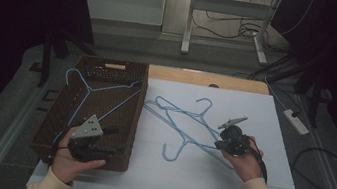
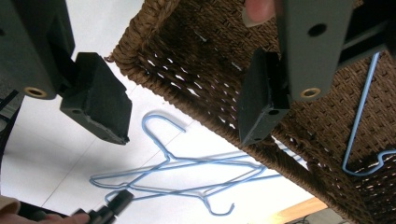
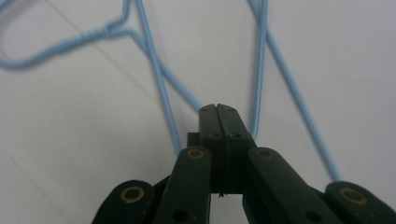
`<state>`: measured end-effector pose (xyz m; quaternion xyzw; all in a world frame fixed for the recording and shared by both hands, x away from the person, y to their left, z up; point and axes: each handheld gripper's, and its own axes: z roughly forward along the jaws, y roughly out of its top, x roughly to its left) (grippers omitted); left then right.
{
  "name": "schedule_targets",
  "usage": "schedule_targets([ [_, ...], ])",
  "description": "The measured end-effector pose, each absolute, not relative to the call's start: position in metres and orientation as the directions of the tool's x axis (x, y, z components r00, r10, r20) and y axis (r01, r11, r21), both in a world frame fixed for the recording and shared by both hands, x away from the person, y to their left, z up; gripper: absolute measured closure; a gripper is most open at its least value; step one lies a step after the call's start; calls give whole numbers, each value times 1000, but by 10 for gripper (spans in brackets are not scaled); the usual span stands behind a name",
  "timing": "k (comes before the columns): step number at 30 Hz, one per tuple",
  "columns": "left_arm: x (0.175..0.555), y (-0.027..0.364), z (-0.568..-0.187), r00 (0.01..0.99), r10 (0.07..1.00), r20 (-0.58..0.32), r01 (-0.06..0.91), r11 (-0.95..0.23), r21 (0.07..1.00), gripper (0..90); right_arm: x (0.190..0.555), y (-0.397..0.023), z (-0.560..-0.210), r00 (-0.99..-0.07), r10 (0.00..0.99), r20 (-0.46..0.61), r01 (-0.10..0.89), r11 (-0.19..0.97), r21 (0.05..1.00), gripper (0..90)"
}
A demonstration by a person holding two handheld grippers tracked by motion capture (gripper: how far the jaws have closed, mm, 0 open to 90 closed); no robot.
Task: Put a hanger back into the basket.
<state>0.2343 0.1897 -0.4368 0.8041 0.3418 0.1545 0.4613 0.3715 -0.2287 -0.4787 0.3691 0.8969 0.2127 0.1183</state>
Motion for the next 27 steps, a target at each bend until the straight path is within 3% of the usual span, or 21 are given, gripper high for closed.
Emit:
schedule_targets([
  [8, 235, 188, -438, 721, 690, -65, 408, -347, 845, 352, 356, -244, -494, -680, 733, -24, 650, 617, 443, 900],
  [19, 235, 187, -439, 721, 690, -67, 412, -348, 842, 353, 331, -280, -497, -584, 812, -5, 729, 527, 436, 900],
  [27, 234, 186, -438, 723, 688, -66, 408, -348, 844, 352, 312, -292, -495, -582, 812, -37, 733, 544, 408, 900],
])
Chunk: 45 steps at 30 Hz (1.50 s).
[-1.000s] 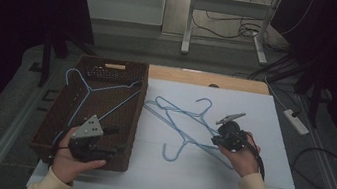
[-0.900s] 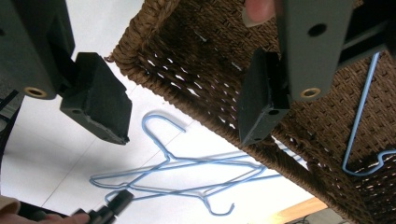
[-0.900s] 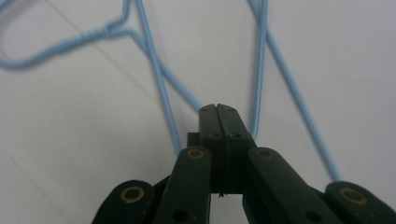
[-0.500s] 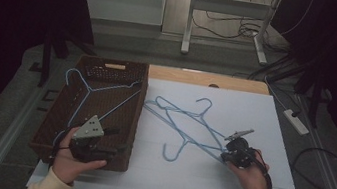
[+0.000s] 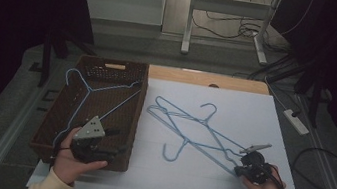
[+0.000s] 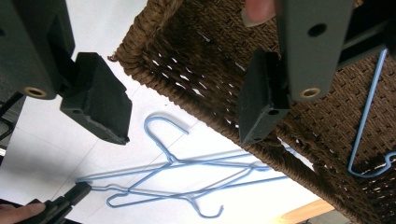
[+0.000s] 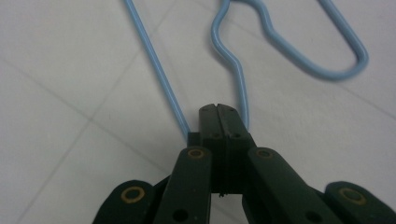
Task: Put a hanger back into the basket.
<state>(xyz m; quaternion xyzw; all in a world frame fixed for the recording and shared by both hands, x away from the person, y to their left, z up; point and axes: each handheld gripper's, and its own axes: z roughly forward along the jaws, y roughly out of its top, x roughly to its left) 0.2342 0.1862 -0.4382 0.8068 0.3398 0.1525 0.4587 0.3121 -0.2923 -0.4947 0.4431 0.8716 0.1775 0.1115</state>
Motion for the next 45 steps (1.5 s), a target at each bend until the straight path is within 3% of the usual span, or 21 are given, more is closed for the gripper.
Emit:
schedule_targets([
  [13, 235, 186, -438, 723, 687, -67, 409, -349, 843, 353, 290, -332, -491, -529, 848, -38, 774, 501, 387, 900],
  [18, 235, 186, -438, 725, 686, -67, 408, -348, 844, 353, 295, -326, -487, -561, 825, -68, 734, 534, 418, 892],
  [19, 235, 185, -438, 724, 686, -66, 408, -349, 844, 353, 303, -321, -482, -578, 814, -54, 707, 532, 465, 808],
  [23, 235, 185, -438, 726, 685, -65, 407, -352, 843, 352, 322, -308, -475, -606, 794, -48, 664, 538, 519, 722],
  [24, 235, 185, -439, 726, 684, -65, 407, -352, 843, 352, 334, -299, -472, -624, 780, -55, 641, 550, 536, 609],
  [27, 236, 185, -439, 725, 685, -66, 409, -352, 842, 352, 356, -284, -472, -630, 774, -65, 633, 560, 535, 535],
  [33, 236, 187, -439, 723, 688, -67, 409, -347, 844, 352, 391, -264, -482, -630, 773, -72, 651, 577, 494, 551],
  [43, 236, 187, -440, 723, 687, -67, 410, -350, 842, 352, 409, -249, -493, -649, 758, -61, 669, 608, 427, 623],
  [45, 236, 186, -440, 724, 687, -66, 410, -351, 842, 352, 414, -249, -496, -649, 760, -38, 684, 605, 407, 669],
])
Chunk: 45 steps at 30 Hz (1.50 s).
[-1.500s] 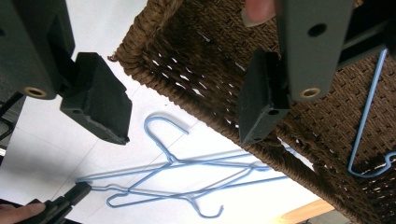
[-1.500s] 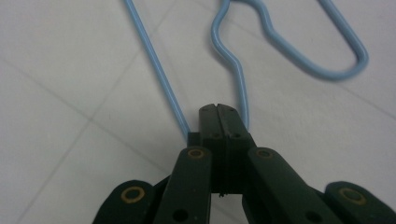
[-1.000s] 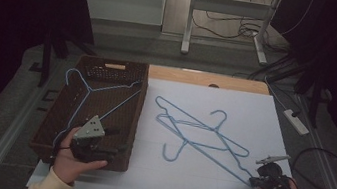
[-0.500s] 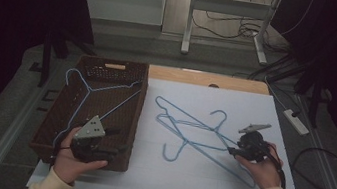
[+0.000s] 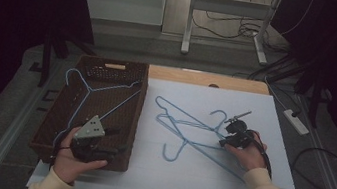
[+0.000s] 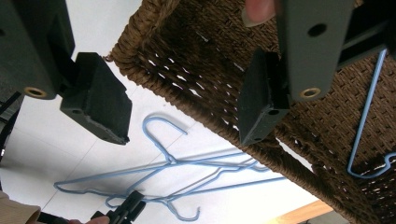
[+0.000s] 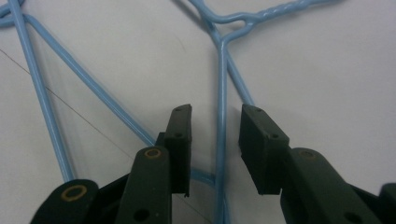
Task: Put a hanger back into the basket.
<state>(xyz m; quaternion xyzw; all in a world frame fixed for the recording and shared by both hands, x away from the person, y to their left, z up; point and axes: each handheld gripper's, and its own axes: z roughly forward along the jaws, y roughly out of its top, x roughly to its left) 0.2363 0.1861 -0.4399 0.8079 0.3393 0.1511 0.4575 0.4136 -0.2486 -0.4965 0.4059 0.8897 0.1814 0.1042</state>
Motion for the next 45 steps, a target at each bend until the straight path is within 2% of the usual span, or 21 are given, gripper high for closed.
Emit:
schedule_targets([
  [5, 237, 185, -441, 724, 687, -66, 413, -354, 839, 352, 418, -245, -496, -658, 752, -40, 684, 618, 387, 722],
  [8, 237, 185, -441, 725, 685, -66, 413, -357, 838, 352, 423, -239, -495, -667, 744, -45, 684, 635, 359, 775],
  [9, 237, 185, -442, 725, 685, -65, 413, -358, 837, 352, 426, -237, -494, -669, 742, -39, 689, 639, 342, 834],
  [11, 237, 185, -442, 725, 685, -66, 414, -358, 837, 352, 426, -236, -494, -672, 740, -39, 688, 642, 338, 855],
  [18, 237, 186, -442, 723, 688, -66, 413, -354, 839, 352, 414, -225, -494, -730, 665, -160, 597, 733, 326, 874],
  [20, 237, 186, -441, 723, 688, -66, 413, -353, 840, 353, 410, -224, -493, -746, 647, -161, 575, 746, 335, 874],
  [26, 237, 185, -441, 723, 688, -63, 411, -354, 840, 352, 389, -233, -477, -781, 599, -177, 479, 757, 444, 875],
  [32, 236, 183, -440, 726, 685, -61, 409, -359, 839, 352, 367, -247, -463, -796, 587, -146, 422, 712, 562, 875],
  [45, 235, 174, -434, 739, 672, -45, 391, -373, 842, 352, 338, -262, -456, -830, 554, -66, 373, 639, 673, 875],
])
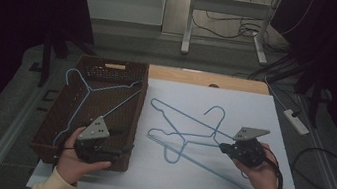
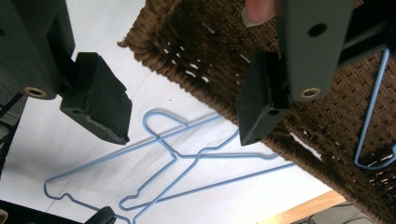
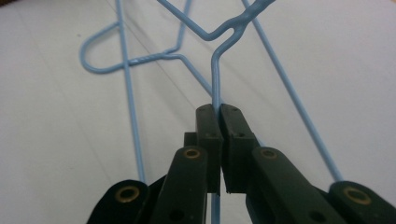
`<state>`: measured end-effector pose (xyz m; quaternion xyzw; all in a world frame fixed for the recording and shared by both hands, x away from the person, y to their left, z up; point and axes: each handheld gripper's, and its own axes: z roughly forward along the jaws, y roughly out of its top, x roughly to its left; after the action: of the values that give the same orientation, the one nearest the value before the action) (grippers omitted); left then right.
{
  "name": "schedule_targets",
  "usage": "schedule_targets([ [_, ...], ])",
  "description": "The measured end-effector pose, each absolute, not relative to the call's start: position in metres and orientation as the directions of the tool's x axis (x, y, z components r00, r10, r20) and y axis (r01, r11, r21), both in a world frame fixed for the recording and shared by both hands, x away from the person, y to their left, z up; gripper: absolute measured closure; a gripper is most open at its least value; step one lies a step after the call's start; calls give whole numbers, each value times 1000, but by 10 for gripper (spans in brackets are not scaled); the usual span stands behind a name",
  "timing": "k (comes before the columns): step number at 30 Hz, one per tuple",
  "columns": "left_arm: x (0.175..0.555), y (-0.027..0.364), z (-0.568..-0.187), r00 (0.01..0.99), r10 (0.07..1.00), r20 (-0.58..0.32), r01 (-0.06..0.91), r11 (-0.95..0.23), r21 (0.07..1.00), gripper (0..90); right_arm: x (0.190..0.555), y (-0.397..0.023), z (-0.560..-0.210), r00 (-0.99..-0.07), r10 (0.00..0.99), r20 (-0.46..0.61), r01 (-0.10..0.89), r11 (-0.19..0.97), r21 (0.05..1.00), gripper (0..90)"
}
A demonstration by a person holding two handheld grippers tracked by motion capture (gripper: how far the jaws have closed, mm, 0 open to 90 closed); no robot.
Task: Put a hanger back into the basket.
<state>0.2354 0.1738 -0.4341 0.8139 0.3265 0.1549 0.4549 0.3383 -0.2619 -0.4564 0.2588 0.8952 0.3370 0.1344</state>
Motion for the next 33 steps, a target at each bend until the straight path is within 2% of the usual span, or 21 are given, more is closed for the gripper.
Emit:
schedule_targets([
  [9, 239, 160, -424, 762, 647, -24, 367, -402, 839, 351, 331, -264, -454, -842, 538, -51, 356, 624, 696, 876],
  [16, 253, 138, -407, 805, 593, -9, 346, -456, 820, 348, 328, -264, -454, -846, 532, -48, 349, 618, 704, 876],
  [25, 288, 111, -403, 840, 536, -82, 390, -494, 777, 342, 328, -264, -454, -847, 529, -51, 345, 621, 704, 876],
  [33, 311, 82, -409, 860, 500, -104, 403, -539, 740, 340, 328, -264, -454, -850, 524, -53, 339, 621, 707, 876],
])
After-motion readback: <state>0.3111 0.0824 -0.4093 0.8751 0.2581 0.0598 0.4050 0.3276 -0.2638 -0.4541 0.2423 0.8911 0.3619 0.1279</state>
